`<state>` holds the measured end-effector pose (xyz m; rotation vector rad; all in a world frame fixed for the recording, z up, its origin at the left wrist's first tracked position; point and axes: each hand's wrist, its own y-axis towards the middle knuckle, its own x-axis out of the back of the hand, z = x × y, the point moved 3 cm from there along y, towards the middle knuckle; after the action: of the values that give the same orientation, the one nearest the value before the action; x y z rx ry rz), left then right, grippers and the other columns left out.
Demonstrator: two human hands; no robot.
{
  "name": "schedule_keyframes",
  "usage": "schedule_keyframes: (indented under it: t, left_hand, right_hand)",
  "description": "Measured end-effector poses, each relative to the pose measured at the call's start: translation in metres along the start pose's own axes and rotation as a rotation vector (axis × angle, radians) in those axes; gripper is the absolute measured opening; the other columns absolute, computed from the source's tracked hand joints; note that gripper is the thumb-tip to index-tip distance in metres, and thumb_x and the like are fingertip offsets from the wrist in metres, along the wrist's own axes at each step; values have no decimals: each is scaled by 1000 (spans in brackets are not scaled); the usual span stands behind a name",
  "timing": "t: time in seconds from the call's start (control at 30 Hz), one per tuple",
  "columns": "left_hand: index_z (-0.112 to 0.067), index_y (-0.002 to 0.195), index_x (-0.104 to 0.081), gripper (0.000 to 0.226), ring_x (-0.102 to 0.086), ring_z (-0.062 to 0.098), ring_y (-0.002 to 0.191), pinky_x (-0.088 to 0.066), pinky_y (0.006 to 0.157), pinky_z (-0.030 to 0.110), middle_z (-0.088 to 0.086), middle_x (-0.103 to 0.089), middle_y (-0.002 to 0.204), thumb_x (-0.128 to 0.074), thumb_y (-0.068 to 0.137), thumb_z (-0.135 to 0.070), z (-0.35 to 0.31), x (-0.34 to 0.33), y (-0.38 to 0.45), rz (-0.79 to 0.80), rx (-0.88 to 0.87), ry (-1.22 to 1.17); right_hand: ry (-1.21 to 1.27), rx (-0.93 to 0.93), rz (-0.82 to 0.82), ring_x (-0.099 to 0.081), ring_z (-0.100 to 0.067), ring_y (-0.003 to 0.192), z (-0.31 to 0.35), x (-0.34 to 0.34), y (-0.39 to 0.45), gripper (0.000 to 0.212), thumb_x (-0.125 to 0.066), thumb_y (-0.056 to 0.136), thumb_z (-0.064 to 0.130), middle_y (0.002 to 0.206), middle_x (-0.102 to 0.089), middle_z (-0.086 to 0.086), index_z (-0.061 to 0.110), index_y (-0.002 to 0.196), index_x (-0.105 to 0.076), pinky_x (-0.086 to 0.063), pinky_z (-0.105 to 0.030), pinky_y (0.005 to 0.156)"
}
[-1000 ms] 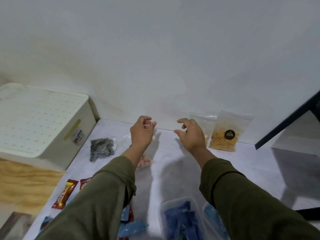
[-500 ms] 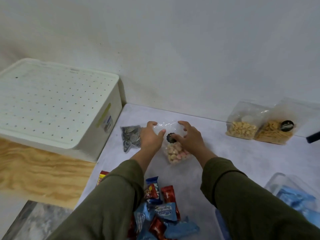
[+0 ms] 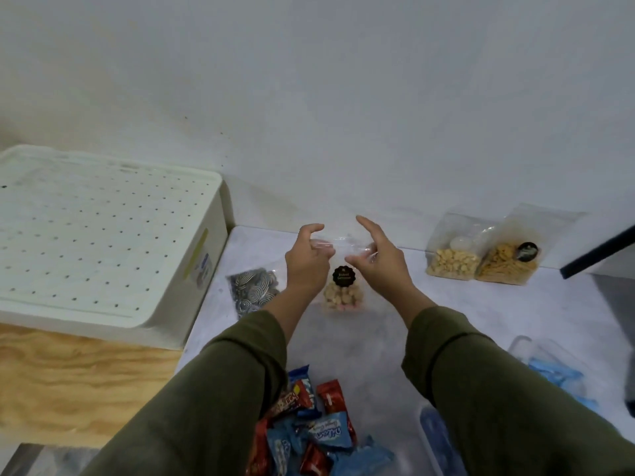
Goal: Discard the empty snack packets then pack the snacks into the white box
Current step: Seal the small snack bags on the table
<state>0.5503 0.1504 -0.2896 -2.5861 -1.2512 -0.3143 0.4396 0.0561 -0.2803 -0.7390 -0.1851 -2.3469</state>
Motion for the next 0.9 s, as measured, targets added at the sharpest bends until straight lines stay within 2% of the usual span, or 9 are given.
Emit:
schedule_keyframes:
  t: [0.1, 0.23, 0.27, 0.33, 0.43, 0.63, 0.77, 0.9]
  left_hand:
    - [-19, 117, -58, 32, -56, -5, 74, -35, 63, -7, 1, -65, 89, -61, 87, -8, -32, 0, -7, 31, -95, -7]
    - [-16, 106, -61, 18, -60, 3, 78, -38, 60, -4, -1, -67, 89, -59, 89, -9, -80, 0, -17, 30, -160, -59]
    - [-15, 103, -61, 15, -61, 6, 81, -39, 60, -3, -2, -67, 88, -59, 89, -8, -92, 0, -21, 33, -179, -66]
    - [-13, 97, -61, 11, -62, 8, 83, -39, 61, -2, -3, -67, 85, -58, 89, -7, -115, -2, -28, 41, -228, -63]
    - [-14, 91, -61, 7, -64, 7, 79, -39, 63, -2, -3, -67, 78, -60, 88, -8, -144, -5, -39, 52, -299, -50]
    - [-15, 87, -61, 7, -64, -1, 76, -40, 62, -2, -4, -69, 78, -58, 88, -8, -188, -20, -63, 77, -399, -39]
    - [-15, 86, -62, 11, -64, 4, 75, -42, 63, 1, -7, -66, 75, -56, 89, -7, -206, -25, -72, 61, -437, -36]
    - [-13, 88, -58, 10, -66, 3, 76, -41, 58, 2, -6, -64, 81, -52, 92, -7, -215, -31, -82, 55, -419, -69]
  right_hand:
    - [-28, 78, -80, -56, -8, 71, 19, 27, -6, 59, -69, 82, 18, 74, -58, -2, 38, 133, -44, -41, -11, 68]
    - [-29, 138, -148, -57, 4, 64, 48, 69, -15, 49, -69, 82, 16, 67, -57, 6, 29, 126, -53, -39, 1, 68]
    - [-24, 143, -155, -58, 3, 66, 55, 80, -17, 46, -70, 82, 17, 70, -58, 5, 28, 124, -55, -41, -1, 72]
    - [-33, 163, -185, -59, -4, 79, 67, 100, -20, 39, -72, 80, 21, 85, -64, 0, 25, 118, -61, -44, -15, 82]
    - [-68, 226, -239, -58, -8, 90, 85, 129, -26, 23, -71, 80, 25, 99, -68, -1, 23, 104, -70, -42, -20, 85]
    - [-81, 250, -289, -60, -15, 92, 107, 168, -40, 14, -70, 82, 23, 94, -70, -3, 20, 94, -74, -44, -24, 81]
    - [-123, 269, -294, -59, -18, 92, 112, 185, -46, 9, -69, 83, 21, 94, -68, -4, 18, 90, -74, -43, -25, 80]
    - [-149, 287, -327, -58, -22, 97, 115, 197, -51, 6, -67, 84, 21, 91, -67, -2, 20, 85, -73, -46, -35, 88]
